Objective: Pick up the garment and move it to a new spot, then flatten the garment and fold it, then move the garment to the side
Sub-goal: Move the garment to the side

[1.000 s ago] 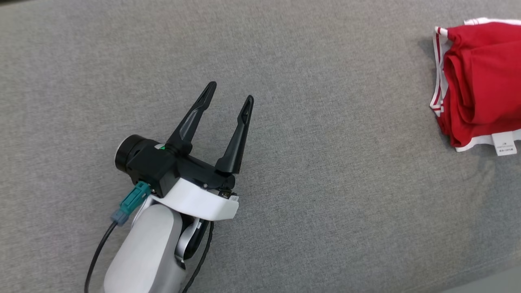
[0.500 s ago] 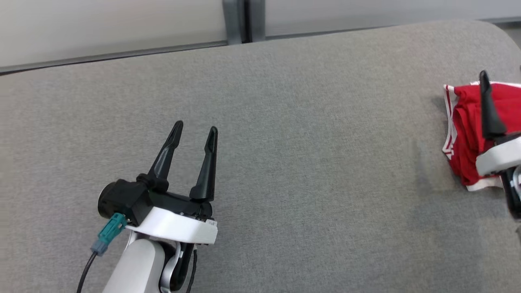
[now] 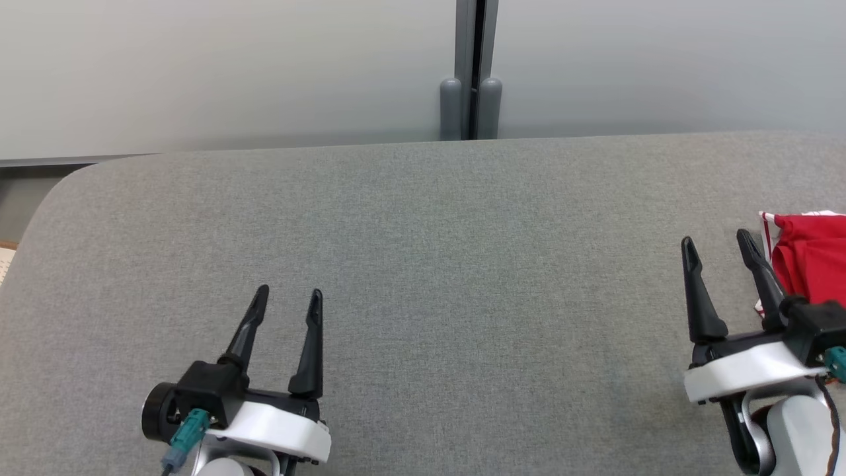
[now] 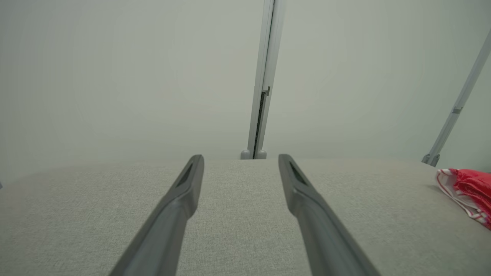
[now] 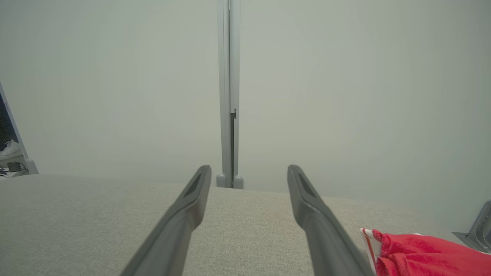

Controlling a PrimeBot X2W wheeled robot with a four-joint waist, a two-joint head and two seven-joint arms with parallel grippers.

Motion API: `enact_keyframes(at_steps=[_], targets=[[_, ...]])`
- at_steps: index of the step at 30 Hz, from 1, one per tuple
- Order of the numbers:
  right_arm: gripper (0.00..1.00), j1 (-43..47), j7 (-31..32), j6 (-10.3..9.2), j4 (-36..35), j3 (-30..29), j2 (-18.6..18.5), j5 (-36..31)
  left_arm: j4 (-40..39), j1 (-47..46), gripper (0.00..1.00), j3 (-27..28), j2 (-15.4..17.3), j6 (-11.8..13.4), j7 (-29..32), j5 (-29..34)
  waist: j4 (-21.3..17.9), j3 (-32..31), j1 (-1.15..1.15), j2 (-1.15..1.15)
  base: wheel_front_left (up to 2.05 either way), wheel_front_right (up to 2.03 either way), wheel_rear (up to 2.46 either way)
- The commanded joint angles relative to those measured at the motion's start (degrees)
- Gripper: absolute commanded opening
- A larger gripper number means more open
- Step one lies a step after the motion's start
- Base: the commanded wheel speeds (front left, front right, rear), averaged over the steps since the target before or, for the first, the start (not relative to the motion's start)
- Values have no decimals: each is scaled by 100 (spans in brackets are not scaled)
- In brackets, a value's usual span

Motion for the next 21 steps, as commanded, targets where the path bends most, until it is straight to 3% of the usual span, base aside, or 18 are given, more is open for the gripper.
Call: enact_keyframes(at_steps=[1, 6, 12, 21], targets=[[100, 145, -30, -2, -90, -55, 57, -56, 62, 41, 100, -25, 12, 32, -4, 243, 60, -70, 0, 0, 0, 0, 0], [100, 683, -29, -2, -360, -329, 428, -328, 107, 226, 100, 61, 13, 281, -5, 414, 80, -198, 0, 0, 0, 0, 0], [100, 1006, -29, -2, -490, -399, 686, -546, 133, 337, 100, 152, 22, 394, -5, 306, 57, -234, 0, 0, 0, 0, 0], [100, 984, -29, -2, -490, -382, 791, -521, -62, 493, 100, 303, 17, 291, -5, 228, -12, -257, 0, 0, 0, 0, 0]])
